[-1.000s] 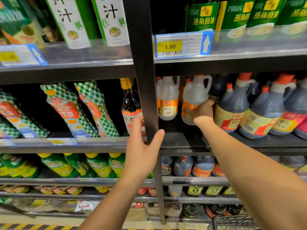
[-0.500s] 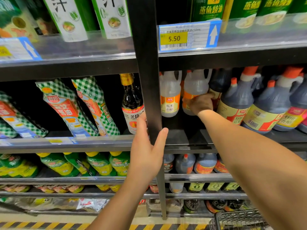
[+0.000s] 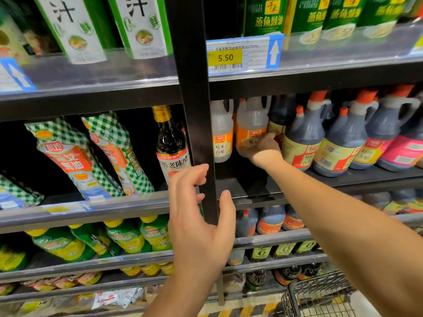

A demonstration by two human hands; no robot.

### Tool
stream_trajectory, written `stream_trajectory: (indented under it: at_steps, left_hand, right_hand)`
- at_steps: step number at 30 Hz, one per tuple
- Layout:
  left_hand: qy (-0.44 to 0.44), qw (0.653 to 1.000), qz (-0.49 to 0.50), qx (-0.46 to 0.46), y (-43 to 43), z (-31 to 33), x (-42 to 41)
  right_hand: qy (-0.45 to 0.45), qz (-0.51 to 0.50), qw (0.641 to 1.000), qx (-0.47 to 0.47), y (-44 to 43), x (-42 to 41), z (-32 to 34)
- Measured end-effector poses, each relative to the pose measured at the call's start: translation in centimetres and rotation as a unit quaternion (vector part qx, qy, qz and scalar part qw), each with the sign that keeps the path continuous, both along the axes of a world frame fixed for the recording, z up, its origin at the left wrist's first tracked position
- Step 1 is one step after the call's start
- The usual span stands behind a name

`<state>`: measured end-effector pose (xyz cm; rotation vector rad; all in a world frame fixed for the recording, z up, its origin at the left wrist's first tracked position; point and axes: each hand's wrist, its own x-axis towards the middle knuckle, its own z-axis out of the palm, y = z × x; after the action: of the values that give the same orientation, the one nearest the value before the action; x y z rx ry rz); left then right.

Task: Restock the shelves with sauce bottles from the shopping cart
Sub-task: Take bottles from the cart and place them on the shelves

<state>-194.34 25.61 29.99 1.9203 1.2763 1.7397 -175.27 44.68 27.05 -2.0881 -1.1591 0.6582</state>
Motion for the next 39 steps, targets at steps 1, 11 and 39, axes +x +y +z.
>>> stream_trajectory:
  at_steps: [1, 11, 39]
  left_hand:
    - [0.008, 1.000, -0.011, 0.008, -0.1, 0.2, 0.4]
    - [0.045, 0.983, -0.163, -0.077, 1.5, -0.8, 6.3]
    - [0.372, 0.725, -0.507, -0.280, -7.2, -24.8, 41.5]
  right_hand:
    - [-0.005, 0.006, 1.000, 0.009, -0.9, -0.1, 0.1]
    - [-0.071, 0.057, 0.950, 0.299, -12.5, 3.3, 0.8]
    - [0.033, -0.480, 0.875, -0.055, -46.5, 26.8, -29.1]
